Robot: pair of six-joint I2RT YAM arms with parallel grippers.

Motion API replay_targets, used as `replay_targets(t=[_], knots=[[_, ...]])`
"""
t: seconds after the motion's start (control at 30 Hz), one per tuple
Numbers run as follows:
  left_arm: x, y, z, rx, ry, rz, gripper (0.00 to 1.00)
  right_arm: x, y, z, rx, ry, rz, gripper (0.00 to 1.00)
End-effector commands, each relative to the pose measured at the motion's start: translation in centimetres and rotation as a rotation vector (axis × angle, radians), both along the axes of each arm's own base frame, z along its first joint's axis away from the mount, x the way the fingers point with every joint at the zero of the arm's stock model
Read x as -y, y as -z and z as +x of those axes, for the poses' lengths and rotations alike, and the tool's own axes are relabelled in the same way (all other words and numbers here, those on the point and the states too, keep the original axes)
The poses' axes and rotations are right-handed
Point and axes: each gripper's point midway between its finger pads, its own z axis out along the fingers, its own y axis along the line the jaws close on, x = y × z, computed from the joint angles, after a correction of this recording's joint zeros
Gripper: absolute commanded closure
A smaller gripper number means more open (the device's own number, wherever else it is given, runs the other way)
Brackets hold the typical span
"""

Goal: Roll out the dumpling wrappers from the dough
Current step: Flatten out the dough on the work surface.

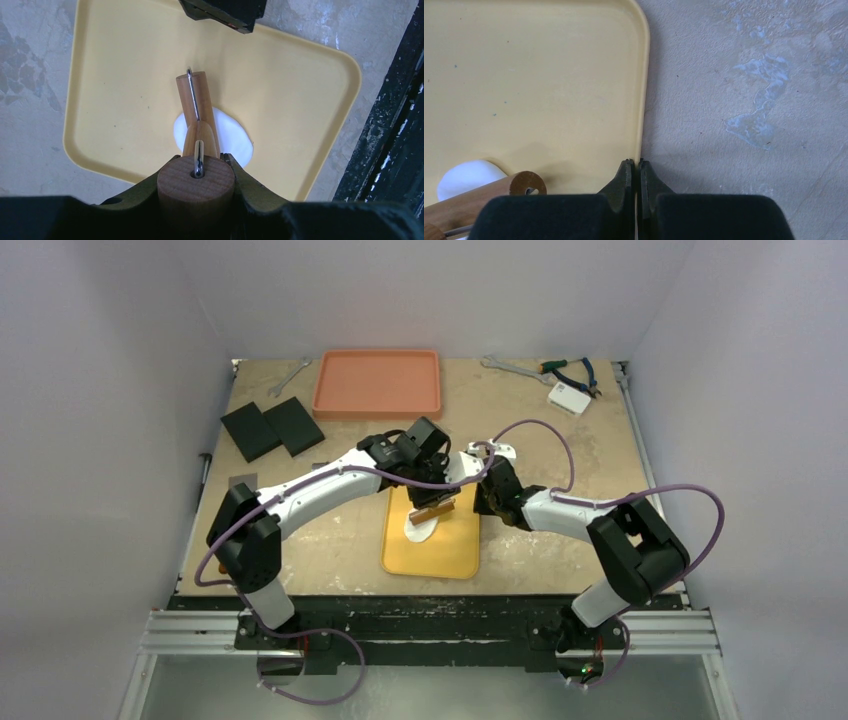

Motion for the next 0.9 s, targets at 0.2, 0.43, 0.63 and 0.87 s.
replay_targets(t=[0.2, 0.43, 0.63, 0.87], knots=[[-4.5, 3.3, 1.0, -0.057, -0.077, 0.171, 1.00, -0.2, 0.2, -1.0, -0.004, -0.061, -0.039, 1.00], [-3.6, 5.7, -5.8, -0.257, 0.078, 0.161, 1.00, -0.3, 0.2, -1.0, -0.006, -0.065, -0.038, 1.00], [-3.8, 5.8, -8.8, -0.361, 0.169, 0.151, 1.00, -0.3, 0.2, -1.0, -0.006, -0.066, -0.039, 1.00], [-3.3, 4.6, -10.9, -0.418, 0.234, 0.133, 1.00, -0.3, 0.2, -1.0, -0.006, -0.068, -0.038, 1.00]])
